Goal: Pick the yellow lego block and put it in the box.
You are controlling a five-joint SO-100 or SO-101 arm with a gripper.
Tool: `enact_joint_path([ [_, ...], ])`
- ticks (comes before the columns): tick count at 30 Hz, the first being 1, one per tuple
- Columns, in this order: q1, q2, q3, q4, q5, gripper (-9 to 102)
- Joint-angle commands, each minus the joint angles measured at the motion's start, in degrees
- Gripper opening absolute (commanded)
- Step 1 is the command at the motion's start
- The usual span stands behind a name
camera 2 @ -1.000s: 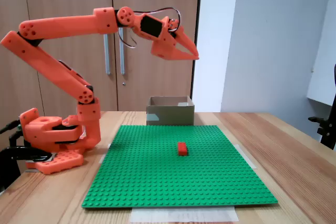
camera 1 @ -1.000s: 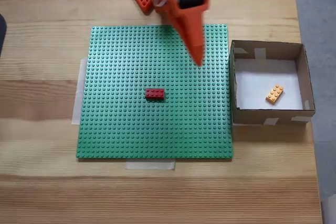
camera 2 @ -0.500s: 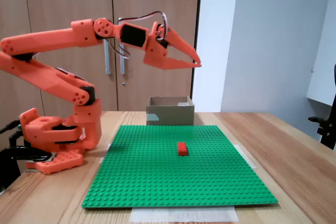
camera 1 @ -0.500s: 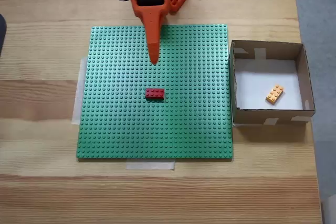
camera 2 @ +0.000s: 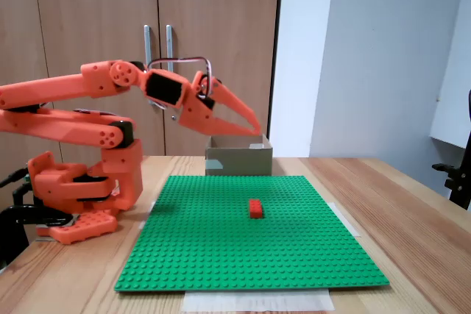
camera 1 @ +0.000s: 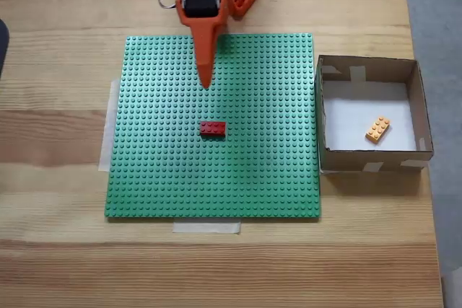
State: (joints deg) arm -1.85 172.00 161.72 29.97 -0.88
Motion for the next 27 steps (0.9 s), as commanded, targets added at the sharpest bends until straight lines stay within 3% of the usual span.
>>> enact_joint_path([
  [1,0.4,1.4,1.6,-0.4,-0.3,-1],
  [27,1.8,14.9,20.5,6.9,-1.1,-1],
])
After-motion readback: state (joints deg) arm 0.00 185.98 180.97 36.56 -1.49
